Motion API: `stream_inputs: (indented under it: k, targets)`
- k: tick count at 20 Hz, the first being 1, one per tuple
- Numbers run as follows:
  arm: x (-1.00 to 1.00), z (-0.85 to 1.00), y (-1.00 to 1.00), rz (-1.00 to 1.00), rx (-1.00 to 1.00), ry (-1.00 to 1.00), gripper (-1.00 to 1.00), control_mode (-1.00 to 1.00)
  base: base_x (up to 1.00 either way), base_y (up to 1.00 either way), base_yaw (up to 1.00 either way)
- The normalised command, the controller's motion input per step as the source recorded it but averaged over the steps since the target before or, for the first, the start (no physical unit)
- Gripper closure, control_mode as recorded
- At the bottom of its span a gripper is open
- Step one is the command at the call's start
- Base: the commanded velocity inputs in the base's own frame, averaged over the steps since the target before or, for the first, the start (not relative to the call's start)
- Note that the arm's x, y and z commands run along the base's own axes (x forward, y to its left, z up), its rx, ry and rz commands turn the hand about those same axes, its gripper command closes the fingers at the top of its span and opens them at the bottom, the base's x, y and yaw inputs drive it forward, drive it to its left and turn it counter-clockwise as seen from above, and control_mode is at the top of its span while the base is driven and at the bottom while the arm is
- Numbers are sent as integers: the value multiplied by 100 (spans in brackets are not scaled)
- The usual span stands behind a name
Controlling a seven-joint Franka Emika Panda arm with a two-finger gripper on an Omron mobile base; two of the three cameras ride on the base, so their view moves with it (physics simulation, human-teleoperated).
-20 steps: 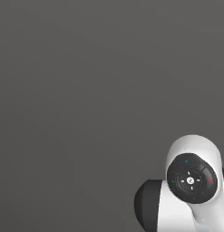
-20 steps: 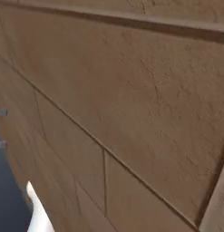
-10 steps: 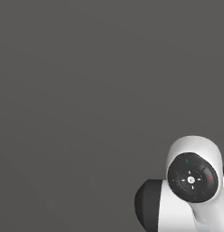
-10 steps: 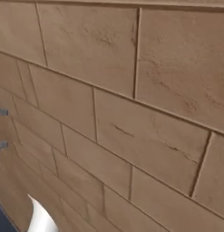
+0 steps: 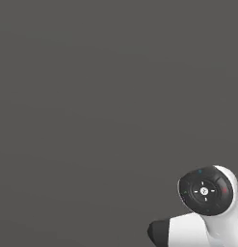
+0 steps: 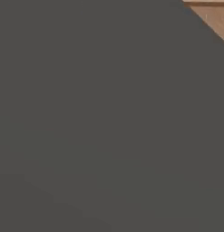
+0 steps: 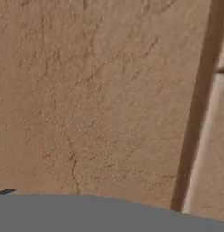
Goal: The ice cube tray has been filled with water. Take the tray and place it in the freezer to make ice. Close the freezer door after placing the tray.
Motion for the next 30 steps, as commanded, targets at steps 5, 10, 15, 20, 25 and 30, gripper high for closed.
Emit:
stream_inputs:
  k: [5, 10, 15, 20, 25, 30]
  targets:
    - [0, 0, 0, 0, 0, 0, -100, 100, 47, 15, -49]
    - [0, 0, 0, 0, 0, 0, -100, 100, 50, 7, -40]
    - [0, 0, 0, 0, 0, 0, -100, 100, 53, 23, -29]
    - [0, 0, 0, 0, 0, 0, -100, 100, 35, 40, -2]
    - [0, 0, 0, 0, 0, 0, -100, 100, 38, 24, 0]
    - [0, 0, 0, 0, 0, 0, -100, 100, 59, 8, 0]
